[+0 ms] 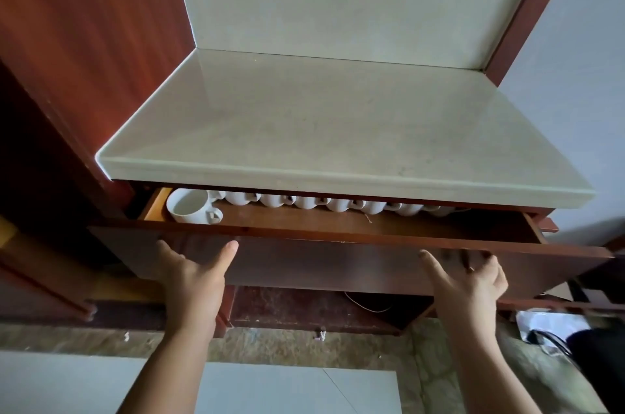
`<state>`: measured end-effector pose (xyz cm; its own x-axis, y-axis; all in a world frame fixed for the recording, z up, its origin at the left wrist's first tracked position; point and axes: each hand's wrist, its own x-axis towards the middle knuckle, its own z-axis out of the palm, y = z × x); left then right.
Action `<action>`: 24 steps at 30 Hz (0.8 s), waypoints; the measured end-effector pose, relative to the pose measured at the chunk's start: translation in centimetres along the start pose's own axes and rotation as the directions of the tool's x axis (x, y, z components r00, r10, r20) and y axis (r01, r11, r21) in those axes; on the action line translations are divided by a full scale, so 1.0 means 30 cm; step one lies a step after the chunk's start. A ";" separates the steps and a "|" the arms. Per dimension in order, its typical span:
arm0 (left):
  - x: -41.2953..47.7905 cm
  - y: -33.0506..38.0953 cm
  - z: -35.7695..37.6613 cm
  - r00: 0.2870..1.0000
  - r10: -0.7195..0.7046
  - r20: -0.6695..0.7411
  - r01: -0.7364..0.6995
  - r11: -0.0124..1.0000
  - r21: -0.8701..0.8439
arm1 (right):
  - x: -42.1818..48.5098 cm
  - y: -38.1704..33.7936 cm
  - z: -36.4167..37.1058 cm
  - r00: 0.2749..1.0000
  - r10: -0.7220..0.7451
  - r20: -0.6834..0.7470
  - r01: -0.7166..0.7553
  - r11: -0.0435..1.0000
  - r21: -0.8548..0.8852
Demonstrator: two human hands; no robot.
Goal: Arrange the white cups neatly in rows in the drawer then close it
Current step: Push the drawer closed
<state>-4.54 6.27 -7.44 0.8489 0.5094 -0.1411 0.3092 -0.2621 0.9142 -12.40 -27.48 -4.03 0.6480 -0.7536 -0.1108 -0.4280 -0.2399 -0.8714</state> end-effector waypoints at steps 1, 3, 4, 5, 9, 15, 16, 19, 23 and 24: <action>0.014 -0.004 0.011 1.000 -0.001 0.001 0.001 1.000 -0.002 | 0.010 0.000 0.016 1.000 0.013 -0.003 -0.013 1.000 0.010; 0.028 -0.011 0.028 1.000 -0.002 0.006 0.002 1.000 0.005 | 0.023 -0.004 0.045 1.000 0.022 -0.013 -0.022 1.000 0.018; 0.031 -0.012 0.034 1.000 -0.001 0.009 0.000 1.000 0.014 | 0.029 -0.010 0.056 1.000 0.020 -0.020 -0.019 1.000 0.019; 0.035 -0.006 0.040 1.000 0.005 0.004 -0.005 1.000 0.021 | 0.038 -0.012 0.065 1.000 0.012 -0.023 -0.011 1.000 0.025; 0.075 0.033 0.072 1.000 0.010 -0.015 -0.009 0.999 0.051 | 0.071 -0.039 0.086 1.000 -0.004 -0.024 0.005 0.999 0.049; 0.107 0.113 0.117 1.000 0.008 0.003 -0.008 1.000 -0.008 | 0.130 -0.093 0.115 1.000 0.007 -0.020 -0.007 1.000 0.013; 0.109 0.129 0.127 1.000 0.009 0.009 -0.009 1.000 -0.014 | 0.140 -0.099 0.122 1.000 0.008 -0.022 -0.007 1.000 0.009; 0.140 0.143 0.147 1.000 0.022 0.001 -0.022 0.999 -0.033 | 0.170 -0.118 0.141 1.000 0.006 -0.025 -0.006 1.000 -0.010; 0.168 0.173 0.169 1.000 0.013 -0.007 -0.013 1.000 -0.028 | 0.205 -0.140 0.166 1.000 0.019 -0.018 -0.019 1.000 -0.005; 0.170 0.183 0.176 1.000 0.019 -0.014 -0.020 1.000 -0.015 | 0.217 -0.141 0.177 1.000 0.013 -0.022 -0.013 1.000 0.006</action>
<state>3.75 3.12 -5.14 0.8487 0.5156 -0.1180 0.2860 -0.2597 0.9224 -3.04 -28.12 -3.59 0.6284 -0.7698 -0.1120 -0.4329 -0.2264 -0.8725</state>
